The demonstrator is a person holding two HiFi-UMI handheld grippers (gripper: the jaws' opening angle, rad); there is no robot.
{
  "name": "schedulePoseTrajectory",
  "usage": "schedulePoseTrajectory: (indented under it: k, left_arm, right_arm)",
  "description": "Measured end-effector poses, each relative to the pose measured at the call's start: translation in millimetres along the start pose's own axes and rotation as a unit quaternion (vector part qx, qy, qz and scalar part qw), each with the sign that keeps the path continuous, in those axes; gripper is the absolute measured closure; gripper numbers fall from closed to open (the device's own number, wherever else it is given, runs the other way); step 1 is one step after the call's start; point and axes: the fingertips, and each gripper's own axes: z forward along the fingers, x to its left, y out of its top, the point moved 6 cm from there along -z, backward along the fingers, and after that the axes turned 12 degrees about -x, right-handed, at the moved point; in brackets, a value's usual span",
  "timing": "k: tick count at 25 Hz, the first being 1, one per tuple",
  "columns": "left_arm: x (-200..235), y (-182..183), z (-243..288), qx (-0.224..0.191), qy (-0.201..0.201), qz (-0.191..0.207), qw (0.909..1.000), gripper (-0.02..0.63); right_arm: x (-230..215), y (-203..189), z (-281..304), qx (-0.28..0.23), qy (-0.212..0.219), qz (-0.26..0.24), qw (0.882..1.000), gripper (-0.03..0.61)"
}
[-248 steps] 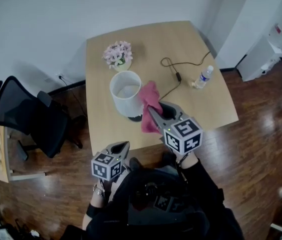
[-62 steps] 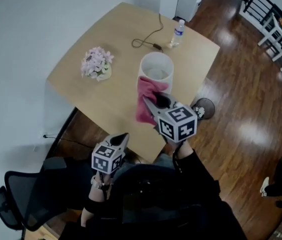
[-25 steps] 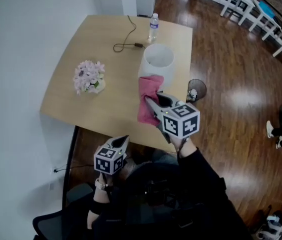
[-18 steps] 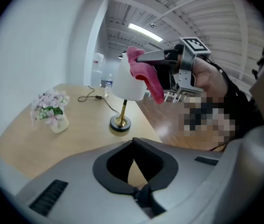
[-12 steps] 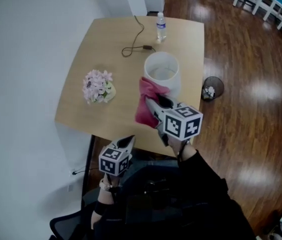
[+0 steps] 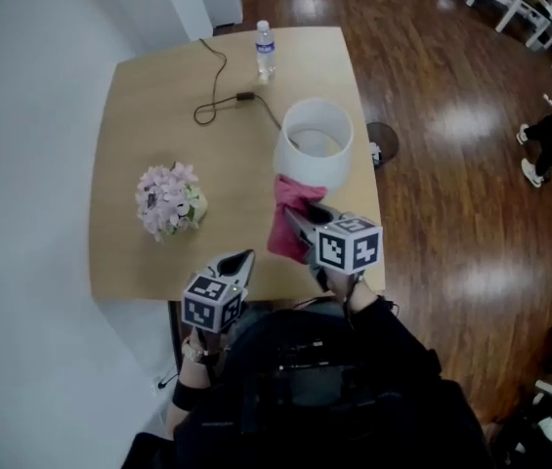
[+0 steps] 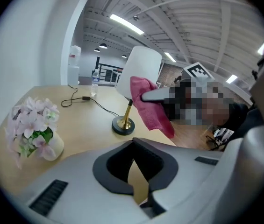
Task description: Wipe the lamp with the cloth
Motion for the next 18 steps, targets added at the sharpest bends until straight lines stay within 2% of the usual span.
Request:
schedulePoseTrajectory:
  k: [6,12,18]
  left_arm:
    - [35.5,-7.2,-3.5,0.009,-0.065,0.015,0.9978,0.621]
    - [50.2,-5.0,-8.1,0.025,-0.110,0.038,0.9929,0.621]
    - [55.3,-1.5,-8.4,0.032,-0.142,0.050,0.9880,0.621]
  right_arm:
    - [4.4,-4.2,3.6,-0.033,-0.071,0.018,0.997,0.480]
    - [2.5,-15.7,12.3,-0.045,-0.112,0.040,0.992,0.480]
    - [6.8,-38.1,20.2,-0.028,-0.135,0.068,0.988,0.480]
